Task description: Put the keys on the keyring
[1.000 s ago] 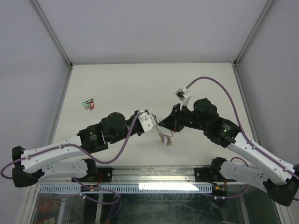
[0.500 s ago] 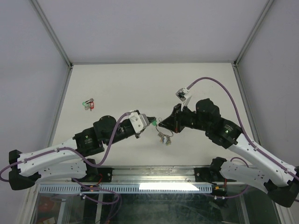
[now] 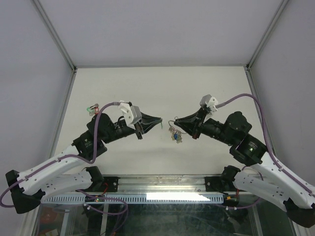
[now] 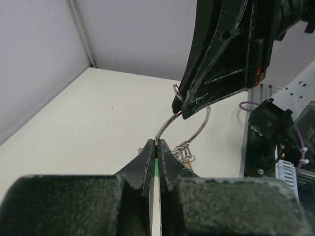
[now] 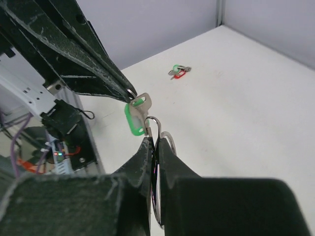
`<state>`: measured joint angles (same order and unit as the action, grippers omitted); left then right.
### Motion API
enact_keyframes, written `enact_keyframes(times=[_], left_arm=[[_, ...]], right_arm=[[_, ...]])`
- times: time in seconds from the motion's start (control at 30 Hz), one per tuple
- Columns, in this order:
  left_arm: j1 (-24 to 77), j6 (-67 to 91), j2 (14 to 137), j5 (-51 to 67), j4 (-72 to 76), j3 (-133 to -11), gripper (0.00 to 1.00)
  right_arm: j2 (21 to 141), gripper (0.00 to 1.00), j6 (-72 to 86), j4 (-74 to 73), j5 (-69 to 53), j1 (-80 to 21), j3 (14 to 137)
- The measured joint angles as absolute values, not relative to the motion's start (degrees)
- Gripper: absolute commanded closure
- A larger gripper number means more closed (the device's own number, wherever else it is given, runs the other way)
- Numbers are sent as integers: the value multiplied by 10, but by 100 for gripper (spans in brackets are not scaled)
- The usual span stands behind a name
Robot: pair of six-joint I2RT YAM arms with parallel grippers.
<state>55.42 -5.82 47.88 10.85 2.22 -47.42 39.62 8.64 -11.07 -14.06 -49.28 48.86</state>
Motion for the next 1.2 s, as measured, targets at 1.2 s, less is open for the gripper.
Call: enact_keyframes(times=[1.2], left_arm=[[531,278,531,194,498,-418,100]], right_arm=[[489,100,-187,514,-283,-497,377]])
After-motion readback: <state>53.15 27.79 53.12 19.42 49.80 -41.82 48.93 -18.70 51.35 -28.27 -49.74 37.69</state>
